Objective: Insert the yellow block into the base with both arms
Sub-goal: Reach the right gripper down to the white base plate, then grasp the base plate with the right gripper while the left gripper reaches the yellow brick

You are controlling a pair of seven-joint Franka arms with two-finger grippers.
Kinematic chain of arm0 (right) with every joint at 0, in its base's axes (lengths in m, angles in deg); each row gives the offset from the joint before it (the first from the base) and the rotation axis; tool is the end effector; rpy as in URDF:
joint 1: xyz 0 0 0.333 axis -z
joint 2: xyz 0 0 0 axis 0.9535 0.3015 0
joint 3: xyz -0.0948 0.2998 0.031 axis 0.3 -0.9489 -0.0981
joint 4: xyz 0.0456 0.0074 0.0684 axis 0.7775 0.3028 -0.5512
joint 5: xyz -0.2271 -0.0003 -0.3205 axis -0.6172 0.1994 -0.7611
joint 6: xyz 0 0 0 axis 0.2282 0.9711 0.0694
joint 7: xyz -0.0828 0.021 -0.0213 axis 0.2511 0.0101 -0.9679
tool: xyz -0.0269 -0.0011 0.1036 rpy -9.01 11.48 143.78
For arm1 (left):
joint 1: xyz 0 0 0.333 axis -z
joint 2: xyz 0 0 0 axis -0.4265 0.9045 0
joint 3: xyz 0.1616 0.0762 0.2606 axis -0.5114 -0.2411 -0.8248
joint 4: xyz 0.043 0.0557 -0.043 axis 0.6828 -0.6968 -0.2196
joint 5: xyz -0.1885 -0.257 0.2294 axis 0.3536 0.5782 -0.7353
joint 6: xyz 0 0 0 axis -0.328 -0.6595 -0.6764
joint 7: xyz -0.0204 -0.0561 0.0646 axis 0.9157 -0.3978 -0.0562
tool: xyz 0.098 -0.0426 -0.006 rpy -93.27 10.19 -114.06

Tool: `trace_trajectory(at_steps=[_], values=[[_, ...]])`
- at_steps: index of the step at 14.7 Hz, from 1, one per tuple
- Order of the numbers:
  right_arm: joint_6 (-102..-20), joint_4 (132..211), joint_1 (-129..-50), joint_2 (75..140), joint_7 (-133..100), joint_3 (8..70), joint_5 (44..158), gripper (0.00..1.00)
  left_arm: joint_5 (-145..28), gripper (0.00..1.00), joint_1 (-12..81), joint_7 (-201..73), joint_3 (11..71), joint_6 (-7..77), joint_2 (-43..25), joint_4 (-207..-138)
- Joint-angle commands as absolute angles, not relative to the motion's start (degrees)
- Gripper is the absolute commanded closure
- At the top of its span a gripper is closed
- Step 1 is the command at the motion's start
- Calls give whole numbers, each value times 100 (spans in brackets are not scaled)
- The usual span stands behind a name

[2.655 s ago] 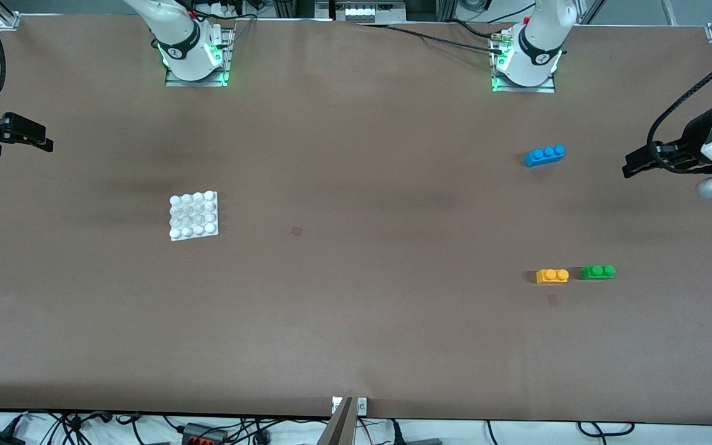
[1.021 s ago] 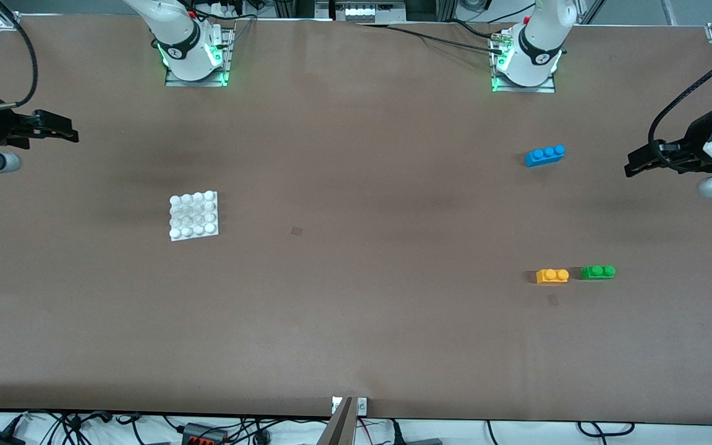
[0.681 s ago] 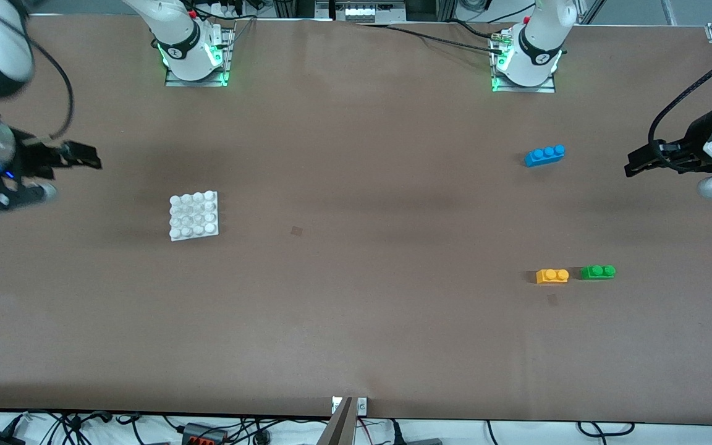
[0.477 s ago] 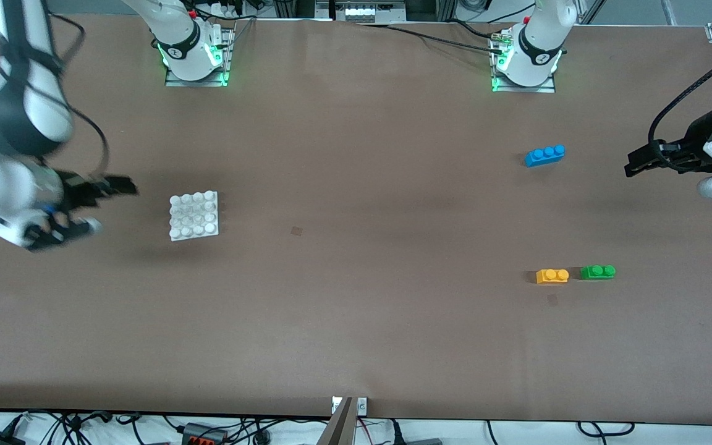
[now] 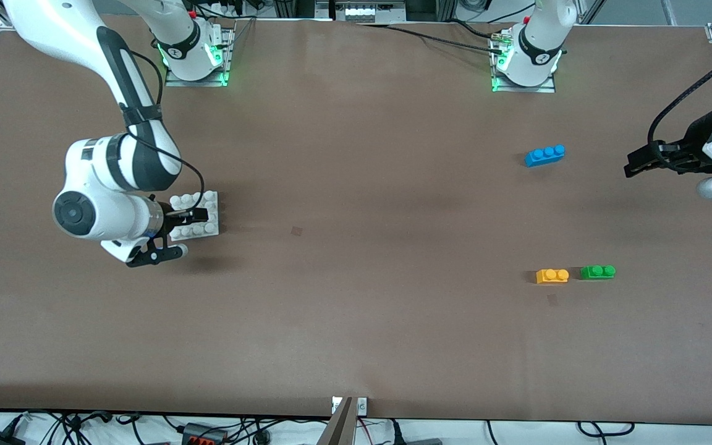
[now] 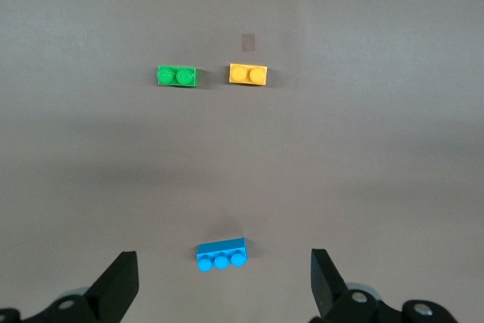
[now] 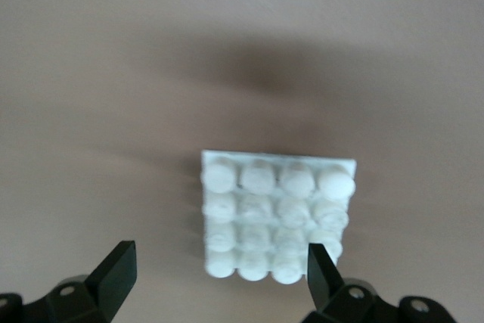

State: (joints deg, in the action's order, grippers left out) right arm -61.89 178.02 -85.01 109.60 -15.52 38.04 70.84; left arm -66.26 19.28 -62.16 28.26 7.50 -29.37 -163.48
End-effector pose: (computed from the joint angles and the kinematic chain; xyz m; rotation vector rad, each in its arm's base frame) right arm 0.6056 0.0957 0.2710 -3.0466 -0.2880 0.3878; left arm 0.5771 0.0058 0.5733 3.1098 0.1414 -0.1487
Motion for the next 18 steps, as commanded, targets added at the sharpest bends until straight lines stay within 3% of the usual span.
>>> trace_trajectory(at_steps=[1, 4, 6, 7, 18], values=[[-6970, 18881, -8493, 10424, -1606, 3908, 6960, 0, -6451, 0, 1900, -6090, 2813, 837, -2574, -16231], [-8217, 19804, -8493, 10423, -1598, 3926, 6907, 1, -6469, 0, 1909, -6099, 2813, 1495, -2091, -16240], [-8308, 19930, -8458, 10520, -1606, 3926, 6907, 23, -6451, 0, 1927, -6143, 2813, 1934, -1722, -16240], [-8309, 19921, -8467, 10529, -1606, 3926, 6907, 27, -6451, 0, 1909, -6143, 2831, 2293, -1416, -16249], [-8747, 19833, -8379, 10810, -1606, 4075, 6714, 27, -6539, 0, 2068, -6178, 2875, 3755, -157, -16249]])
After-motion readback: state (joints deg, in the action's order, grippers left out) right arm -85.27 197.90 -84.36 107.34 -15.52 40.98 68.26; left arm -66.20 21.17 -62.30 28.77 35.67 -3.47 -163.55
